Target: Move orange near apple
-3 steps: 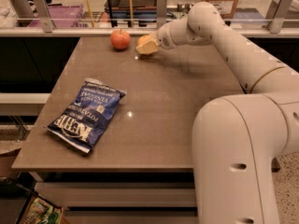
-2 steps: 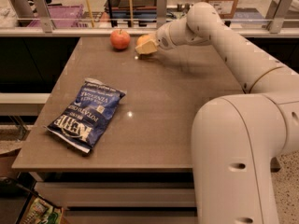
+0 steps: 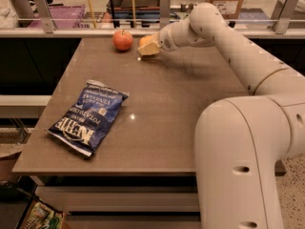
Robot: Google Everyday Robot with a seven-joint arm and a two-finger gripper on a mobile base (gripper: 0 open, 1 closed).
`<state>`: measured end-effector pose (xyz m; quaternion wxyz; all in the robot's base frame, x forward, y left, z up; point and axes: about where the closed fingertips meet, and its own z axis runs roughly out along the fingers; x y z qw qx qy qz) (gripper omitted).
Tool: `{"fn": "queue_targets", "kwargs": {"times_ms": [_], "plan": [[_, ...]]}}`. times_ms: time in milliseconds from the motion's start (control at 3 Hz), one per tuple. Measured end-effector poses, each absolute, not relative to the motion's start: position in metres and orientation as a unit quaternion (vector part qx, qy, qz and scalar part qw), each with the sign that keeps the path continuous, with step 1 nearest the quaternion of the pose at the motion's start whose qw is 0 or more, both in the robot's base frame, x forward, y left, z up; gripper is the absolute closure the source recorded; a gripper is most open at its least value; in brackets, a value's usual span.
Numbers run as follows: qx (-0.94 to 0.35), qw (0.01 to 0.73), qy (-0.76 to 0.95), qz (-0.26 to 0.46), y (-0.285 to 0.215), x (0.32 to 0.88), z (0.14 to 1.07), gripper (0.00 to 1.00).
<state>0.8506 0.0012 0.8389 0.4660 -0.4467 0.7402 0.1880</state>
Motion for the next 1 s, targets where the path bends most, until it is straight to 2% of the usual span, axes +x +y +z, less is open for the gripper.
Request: {"fn": "queue_targets", "kwargs": {"times_ms": [333,667,1000], "plan": [[-0.447,0.466,0.74,0.188,0.0014,0.8506,0.8388,0.12],[-0.448,0.464,0.74,0.19,0.0045,0.8506,0.8365,0.0],[-0.448,0.464,0.74,0.19,0.0047,0.8506,0.8364,0.0]]}}
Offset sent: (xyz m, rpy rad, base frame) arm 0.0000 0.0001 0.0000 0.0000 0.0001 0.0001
